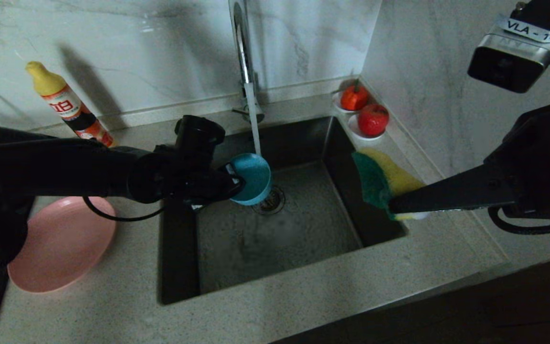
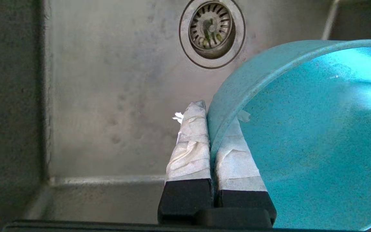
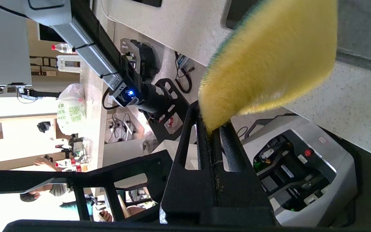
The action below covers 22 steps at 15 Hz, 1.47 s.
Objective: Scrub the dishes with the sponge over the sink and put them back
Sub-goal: Rinse the bowl
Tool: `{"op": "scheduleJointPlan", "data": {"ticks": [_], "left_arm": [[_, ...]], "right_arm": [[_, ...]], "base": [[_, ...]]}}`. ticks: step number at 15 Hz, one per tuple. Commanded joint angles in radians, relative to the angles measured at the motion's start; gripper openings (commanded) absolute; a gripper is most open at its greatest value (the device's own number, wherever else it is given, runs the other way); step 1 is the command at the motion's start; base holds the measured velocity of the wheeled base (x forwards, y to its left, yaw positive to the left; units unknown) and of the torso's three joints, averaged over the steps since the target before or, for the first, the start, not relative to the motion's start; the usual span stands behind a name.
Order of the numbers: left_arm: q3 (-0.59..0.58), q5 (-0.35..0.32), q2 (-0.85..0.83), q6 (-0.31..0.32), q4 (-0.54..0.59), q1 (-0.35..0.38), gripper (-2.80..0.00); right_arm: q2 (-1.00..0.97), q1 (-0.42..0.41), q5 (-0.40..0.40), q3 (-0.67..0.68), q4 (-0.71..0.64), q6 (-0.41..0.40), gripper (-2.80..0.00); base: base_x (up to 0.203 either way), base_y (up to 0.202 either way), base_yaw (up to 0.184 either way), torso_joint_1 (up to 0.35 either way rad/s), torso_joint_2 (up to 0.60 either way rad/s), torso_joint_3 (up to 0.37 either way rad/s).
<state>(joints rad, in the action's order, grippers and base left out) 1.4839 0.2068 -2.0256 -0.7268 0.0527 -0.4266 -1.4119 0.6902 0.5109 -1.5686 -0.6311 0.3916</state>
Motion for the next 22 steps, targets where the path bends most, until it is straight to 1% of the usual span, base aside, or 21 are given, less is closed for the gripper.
{"op": "scheduleJointPlan", "data": {"ticks": [1, 3, 7, 22], "left_arm": [[0.028, 0.002, -0.037, -0.006, -0.003, 0.000, -2.80], [0.049, 0.003, -0.064, -0.020, -0.010, -0.001, -2.80], [0.049, 0.002, -0.062, -0.034, -0.002, -0.001, -2.80], [-0.008, 0.011, -0.027, -0.025, 0.017, 0.000, -2.80]], "right_arm": [[-0.009, -0.001, 0.003, 0.003, 0.001, 0.002, -2.80], [-0.009, -0.001, 0.003, 0.015, 0.001, 0.001, -2.80], [-0.007, -0.012, 0.003, 0.012, 0.002, -0.002, -2.80], [0.005, -0.012, 0.005, 0.016, 0.001, -0.002, -2.80]], "base": [[0.000, 0.000, 0.000, 0.000, 0.00, 0.000], [0.000, 0.000, 0.000, 0.000, 0.00, 0.000], [0.000, 0.000, 0.000, 0.000, 0.00, 0.000], [0.000, 0.000, 0.000, 0.000, 0.00, 0.000]]}}
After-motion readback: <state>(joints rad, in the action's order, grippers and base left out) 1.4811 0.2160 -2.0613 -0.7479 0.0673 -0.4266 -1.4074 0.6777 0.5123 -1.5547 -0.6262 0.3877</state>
